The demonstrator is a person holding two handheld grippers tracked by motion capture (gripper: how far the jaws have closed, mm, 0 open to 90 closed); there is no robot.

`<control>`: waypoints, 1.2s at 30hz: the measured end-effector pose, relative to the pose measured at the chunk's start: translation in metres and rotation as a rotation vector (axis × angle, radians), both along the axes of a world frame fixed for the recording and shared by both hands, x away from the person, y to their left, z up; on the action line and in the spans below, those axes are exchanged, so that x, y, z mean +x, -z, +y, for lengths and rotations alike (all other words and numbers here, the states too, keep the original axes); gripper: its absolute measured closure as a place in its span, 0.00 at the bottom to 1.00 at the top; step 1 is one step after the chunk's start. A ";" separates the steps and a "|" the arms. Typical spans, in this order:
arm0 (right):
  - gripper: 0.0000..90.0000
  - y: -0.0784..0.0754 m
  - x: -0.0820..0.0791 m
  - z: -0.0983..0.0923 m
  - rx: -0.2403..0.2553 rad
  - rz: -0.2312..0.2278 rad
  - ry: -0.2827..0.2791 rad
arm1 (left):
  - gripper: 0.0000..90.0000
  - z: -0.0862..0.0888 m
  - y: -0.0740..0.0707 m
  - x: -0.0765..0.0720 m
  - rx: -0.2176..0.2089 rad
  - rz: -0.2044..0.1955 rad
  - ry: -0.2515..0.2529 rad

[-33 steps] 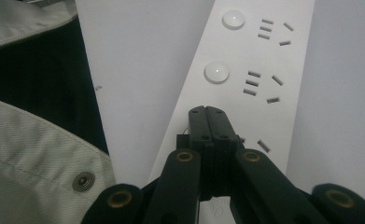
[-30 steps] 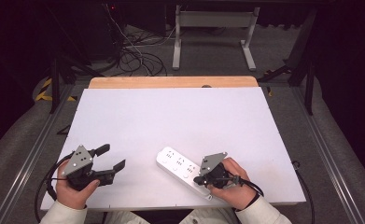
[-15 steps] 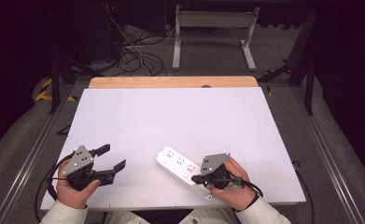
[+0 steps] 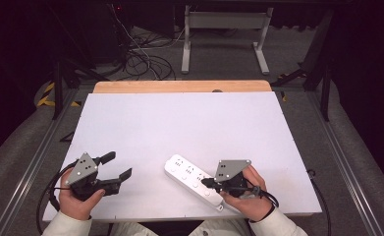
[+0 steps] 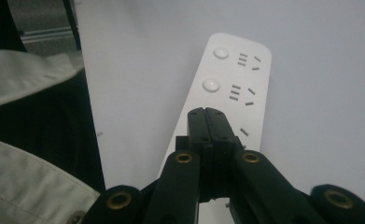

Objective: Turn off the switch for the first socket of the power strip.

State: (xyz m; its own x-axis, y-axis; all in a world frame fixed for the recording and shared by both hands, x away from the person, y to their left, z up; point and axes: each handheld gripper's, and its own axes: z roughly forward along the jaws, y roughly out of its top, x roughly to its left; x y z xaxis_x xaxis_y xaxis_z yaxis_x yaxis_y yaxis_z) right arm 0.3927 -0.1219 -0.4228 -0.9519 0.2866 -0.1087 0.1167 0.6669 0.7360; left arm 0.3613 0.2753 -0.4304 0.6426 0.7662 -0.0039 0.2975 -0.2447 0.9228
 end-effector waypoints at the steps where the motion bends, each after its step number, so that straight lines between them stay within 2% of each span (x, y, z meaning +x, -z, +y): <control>1: 1.00 -0.001 0.000 -0.001 0.013 -0.005 -0.002 | 0.24 0.000 0.000 0.000 -0.003 0.001 0.000; 5: 1.00 -0.007 -0.002 -0.003 0.053 -0.029 -0.004 | 0.24 0.000 0.000 0.000 -0.003 0.002 0.001; 16: 1.00 -0.005 0.001 -0.006 0.080 -0.018 0.023 | 0.24 0.000 0.000 0.000 -0.003 0.002 0.002; 18: 0.91 -0.005 0.003 -0.007 0.092 -0.003 0.048 | 0.24 0.000 0.000 0.000 -0.003 0.001 0.002; 21: 0.86 -0.006 0.003 -0.008 0.098 -0.004 0.058 | 0.24 0.000 0.000 0.000 -0.001 0.003 0.002; 23: 0.78 -0.006 0.003 -0.009 0.110 -0.011 0.067 | 0.24 0.000 0.000 0.000 0.002 0.000 0.002; 24: 0.69 -0.008 0.003 -0.009 0.133 -0.017 0.077 | 0.24 0.000 0.000 0.000 0.007 -0.003 0.001; 25: 0.66 -0.008 0.003 -0.010 0.142 -0.019 0.084 | 0.24 0.000 0.000 0.000 0.009 -0.005 0.000; 36: 0.45 -0.015 0.007 -0.027 0.215 -0.029 0.143 | 0.23 0.000 0.000 0.000 0.016 -0.006 0.004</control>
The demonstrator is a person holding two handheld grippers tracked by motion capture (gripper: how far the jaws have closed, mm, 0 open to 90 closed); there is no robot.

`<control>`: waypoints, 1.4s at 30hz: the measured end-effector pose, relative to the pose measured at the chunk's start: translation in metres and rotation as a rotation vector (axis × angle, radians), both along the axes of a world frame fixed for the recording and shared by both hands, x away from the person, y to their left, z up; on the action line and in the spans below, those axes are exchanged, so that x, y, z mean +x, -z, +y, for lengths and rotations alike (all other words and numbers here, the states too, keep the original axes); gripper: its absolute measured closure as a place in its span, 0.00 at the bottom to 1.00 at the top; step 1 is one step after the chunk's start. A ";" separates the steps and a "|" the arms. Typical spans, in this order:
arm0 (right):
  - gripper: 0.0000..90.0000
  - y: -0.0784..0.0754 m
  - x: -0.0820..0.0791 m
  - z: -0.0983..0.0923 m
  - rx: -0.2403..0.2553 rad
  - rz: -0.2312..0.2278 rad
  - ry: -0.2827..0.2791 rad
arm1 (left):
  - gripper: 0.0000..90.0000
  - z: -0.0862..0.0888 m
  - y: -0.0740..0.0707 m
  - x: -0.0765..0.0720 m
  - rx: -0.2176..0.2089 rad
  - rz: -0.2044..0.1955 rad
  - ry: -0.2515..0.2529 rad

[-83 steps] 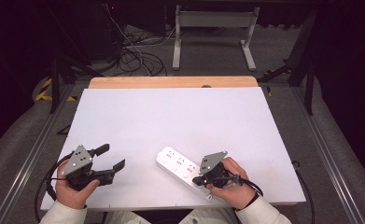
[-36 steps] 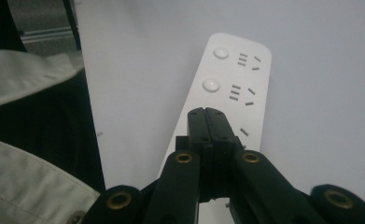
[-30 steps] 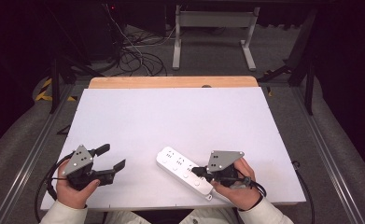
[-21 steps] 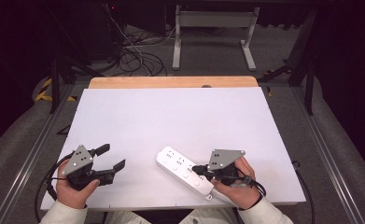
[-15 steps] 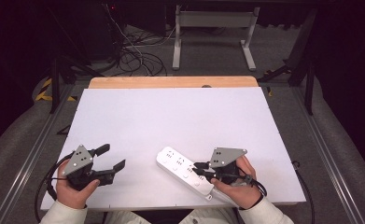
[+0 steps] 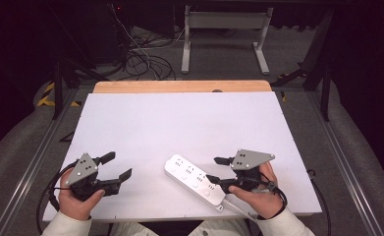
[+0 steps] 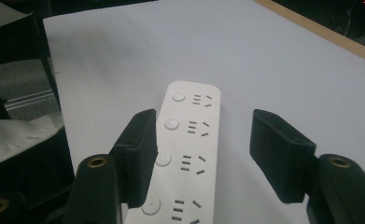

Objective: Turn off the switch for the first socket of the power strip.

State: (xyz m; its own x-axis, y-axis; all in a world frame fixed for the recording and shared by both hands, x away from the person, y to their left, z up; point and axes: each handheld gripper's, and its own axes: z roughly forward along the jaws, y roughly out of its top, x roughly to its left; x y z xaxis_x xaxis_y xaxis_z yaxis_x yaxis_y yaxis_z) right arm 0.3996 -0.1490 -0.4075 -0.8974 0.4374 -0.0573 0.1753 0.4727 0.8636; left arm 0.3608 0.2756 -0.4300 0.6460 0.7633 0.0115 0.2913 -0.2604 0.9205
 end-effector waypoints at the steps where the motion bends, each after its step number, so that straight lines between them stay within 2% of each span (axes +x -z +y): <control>1: 0.43 0.000 0.001 -0.002 0.004 0.002 0.004 | 0.23 0.000 0.000 0.000 0.000 0.000 0.000; 15: 0.29 0.004 0.016 -0.038 0.068 0.019 0.127 | 0.23 0.001 0.000 0.000 -0.001 0.003 0.003; 18: 0.28 0.008 0.021 -0.047 0.105 0.035 0.149 | 0.22 0.001 0.001 0.000 0.004 0.000 0.007; 22: 0.25 0.015 0.026 -0.055 0.105 0.038 0.171 | 0.20 0.002 0.001 0.000 0.004 0.002 0.013; 29: 0.22 0.027 0.030 -0.066 0.077 0.020 0.208 | 0.17 0.006 0.003 0.002 0.013 -0.004 0.020; 38: 0.18 0.044 0.032 -0.081 0.090 0.045 0.231 | 0.15 0.007 0.007 0.004 0.011 -0.024 0.019; 42: 0.18 0.053 0.031 -0.085 0.069 0.048 0.231 | 0.15 0.007 0.009 0.004 0.022 -0.030 0.012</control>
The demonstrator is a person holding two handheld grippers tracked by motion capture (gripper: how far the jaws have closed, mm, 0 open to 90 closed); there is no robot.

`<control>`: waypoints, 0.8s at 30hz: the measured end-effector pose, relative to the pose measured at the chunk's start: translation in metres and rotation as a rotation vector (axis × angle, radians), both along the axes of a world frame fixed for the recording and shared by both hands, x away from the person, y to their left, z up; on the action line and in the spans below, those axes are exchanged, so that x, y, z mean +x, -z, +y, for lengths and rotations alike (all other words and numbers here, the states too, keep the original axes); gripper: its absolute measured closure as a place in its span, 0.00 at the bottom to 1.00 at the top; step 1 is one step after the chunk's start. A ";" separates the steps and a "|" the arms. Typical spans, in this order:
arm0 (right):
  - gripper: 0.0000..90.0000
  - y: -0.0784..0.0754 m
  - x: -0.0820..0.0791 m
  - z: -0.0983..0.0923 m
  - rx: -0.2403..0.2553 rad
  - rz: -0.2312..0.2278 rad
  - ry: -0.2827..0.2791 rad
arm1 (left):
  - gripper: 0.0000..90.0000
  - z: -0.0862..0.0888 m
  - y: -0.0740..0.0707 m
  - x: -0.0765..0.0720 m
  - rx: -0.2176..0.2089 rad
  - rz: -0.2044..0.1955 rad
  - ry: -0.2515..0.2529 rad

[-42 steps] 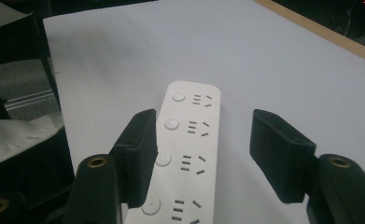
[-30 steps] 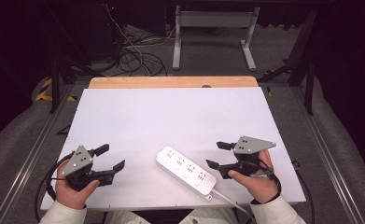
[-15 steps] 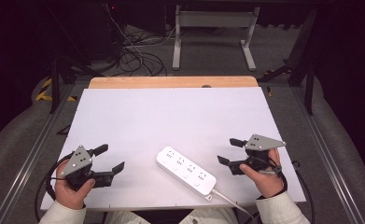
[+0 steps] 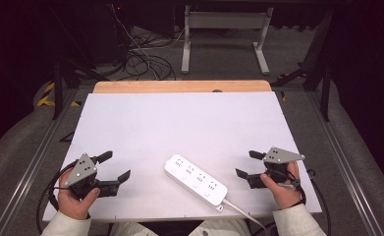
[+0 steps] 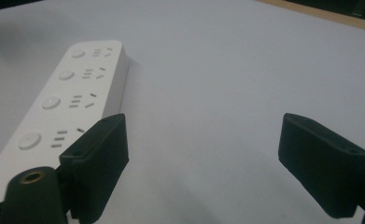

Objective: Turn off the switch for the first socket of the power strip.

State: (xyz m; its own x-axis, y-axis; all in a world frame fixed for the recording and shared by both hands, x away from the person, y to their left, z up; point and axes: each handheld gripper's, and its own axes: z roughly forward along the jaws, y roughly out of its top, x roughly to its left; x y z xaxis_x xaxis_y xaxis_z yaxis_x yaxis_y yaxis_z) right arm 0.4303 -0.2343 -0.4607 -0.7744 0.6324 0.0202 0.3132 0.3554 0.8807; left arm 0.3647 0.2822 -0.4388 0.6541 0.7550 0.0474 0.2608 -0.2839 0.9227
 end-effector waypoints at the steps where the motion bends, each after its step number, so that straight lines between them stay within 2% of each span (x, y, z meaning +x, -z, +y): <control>1: 0.18 0.003 0.000 -0.001 -0.003 0.006 0.004 | 0.15 0.000 0.000 0.000 0.005 -0.001 -0.002; 5: 0.16 0.009 -0.002 -0.005 -0.009 0.018 0.021 | 0.15 0.001 0.003 0.001 0.014 0.004 -0.002; 6: 0.16 0.010 -0.002 -0.006 -0.008 0.023 0.025 | 0.15 0.000 0.004 0.000 0.005 0.010 -0.004; 8: 0.16 0.013 -0.002 -0.007 -0.006 0.049 0.031 | 0.15 0.000 0.005 0.000 0.008 0.011 -0.001; 13: 0.16 0.021 -0.002 -0.006 -0.038 0.071 0.033 | 0.14 0.003 0.011 -0.003 0.006 0.021 -0.005; 16: 0.16 0.019 -0.003 -0.007 -0.028 0.056 0.041 | 0.14 0.004 0.012 -0.004 -0.008 0.023 -0.012; 19: 0.16 0.016 -0.004 -0.008 -0.012 0.031 0.046 | 0.14 0.004 0.011 -0.004 -0.004 0.006 -0.011; 24: 0.16 0.010 -0.009 -0.005 -0.015 -0.033 0.023 | 0.14 0.004 0.011 -0.005 0.007 -0.005 -0.010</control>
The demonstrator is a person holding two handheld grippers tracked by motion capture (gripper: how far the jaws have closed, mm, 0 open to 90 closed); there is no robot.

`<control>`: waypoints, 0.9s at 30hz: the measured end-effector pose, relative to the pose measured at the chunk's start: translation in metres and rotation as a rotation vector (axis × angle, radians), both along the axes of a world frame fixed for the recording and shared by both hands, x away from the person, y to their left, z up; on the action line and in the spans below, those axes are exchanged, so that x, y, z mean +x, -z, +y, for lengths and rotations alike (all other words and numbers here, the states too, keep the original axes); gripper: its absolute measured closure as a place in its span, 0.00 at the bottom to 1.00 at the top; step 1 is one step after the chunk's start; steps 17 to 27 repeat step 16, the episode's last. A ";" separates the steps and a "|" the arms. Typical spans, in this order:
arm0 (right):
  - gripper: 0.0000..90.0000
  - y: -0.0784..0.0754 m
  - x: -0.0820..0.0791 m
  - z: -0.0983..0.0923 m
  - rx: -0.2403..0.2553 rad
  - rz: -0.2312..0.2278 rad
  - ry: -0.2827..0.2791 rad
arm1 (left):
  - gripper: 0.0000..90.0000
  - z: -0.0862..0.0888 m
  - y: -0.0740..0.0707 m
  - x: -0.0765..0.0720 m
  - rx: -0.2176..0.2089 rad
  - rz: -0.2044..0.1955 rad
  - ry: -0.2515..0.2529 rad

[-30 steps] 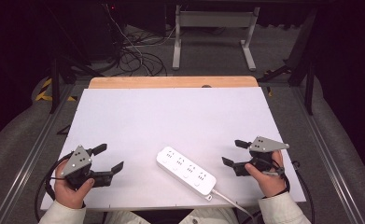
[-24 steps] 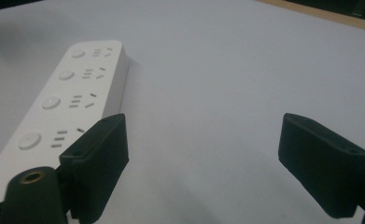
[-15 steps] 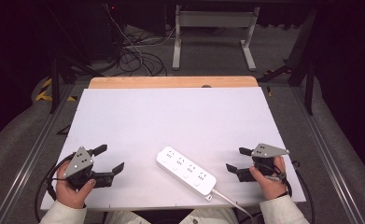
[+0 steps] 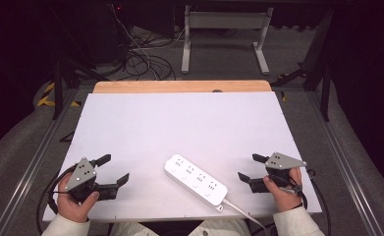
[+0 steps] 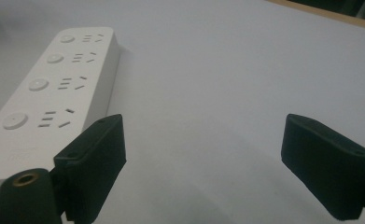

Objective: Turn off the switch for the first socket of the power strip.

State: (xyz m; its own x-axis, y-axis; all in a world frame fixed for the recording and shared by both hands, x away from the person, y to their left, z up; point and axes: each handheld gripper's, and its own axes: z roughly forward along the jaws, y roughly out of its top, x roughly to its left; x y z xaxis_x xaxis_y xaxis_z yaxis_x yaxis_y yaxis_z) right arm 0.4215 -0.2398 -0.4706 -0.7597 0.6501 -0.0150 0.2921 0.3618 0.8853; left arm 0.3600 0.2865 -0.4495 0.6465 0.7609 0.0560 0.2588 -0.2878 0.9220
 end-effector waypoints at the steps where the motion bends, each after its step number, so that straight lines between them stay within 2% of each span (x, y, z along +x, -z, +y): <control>1: 0.15 -0.001 -0.001 0.001 -0.002 -0.004 -0.008 | 0.14 0.000 0.000 0.000 -0.004 0.000 0.000; 4: 0.15 -0.001 -0.001 0.004 -0.006 0.005 -0.015 | 0.14 0.000 0.000 0.000 -0.001 -0.008 0.001; 9: 0.15 0.000 0.000 0.003 0.000 0.022 -0.013 | 0.15 0.000 -0.001 -0.001 -0.001 0.004 0.001; 27: 0.15 0.001 0.000 0.003 -0.004 0.024 -0.015 | 0.15 0.001 -0.001 0.000 0.010 0.006 0.001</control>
